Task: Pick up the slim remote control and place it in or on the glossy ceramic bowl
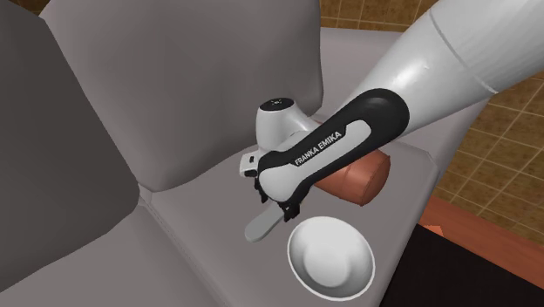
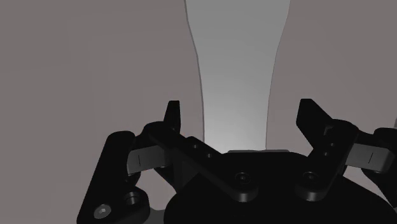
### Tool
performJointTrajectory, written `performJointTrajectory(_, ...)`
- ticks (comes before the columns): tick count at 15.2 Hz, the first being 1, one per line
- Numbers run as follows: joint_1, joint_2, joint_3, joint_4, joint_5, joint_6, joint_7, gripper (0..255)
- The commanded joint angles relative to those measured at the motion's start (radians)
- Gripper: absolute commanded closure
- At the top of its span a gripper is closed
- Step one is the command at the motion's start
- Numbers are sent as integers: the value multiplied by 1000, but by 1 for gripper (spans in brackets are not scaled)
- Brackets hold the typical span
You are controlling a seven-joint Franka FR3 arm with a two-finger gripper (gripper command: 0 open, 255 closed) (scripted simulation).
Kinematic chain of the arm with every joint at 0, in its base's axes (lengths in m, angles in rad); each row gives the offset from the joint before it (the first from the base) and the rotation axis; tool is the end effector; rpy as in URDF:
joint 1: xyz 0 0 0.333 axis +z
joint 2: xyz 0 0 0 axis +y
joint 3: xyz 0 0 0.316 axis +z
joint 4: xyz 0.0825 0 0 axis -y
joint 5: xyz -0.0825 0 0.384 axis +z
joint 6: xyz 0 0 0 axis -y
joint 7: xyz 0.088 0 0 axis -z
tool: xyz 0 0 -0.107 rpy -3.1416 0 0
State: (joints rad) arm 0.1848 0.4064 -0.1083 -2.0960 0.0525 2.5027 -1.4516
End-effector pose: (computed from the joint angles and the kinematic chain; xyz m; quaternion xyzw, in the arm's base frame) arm 0.5825 0.0448 0.2261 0.7334 0.6797 -0.0023 0.0055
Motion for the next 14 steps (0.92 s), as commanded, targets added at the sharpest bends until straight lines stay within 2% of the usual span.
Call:
performJointTrajectory(1, -2, 24, 3, 3, 4, 21, -3, 0)
performJointTrajectory(9, -3, 30, 3, 4, 5, 27, -4, 0)
performJointTrajectory(10, -3, 30, 3, 4, 5, 27, -4, 255)
performJointTrajectory(14, -3, 30, 3, 4, 5, 27, -4, 255)
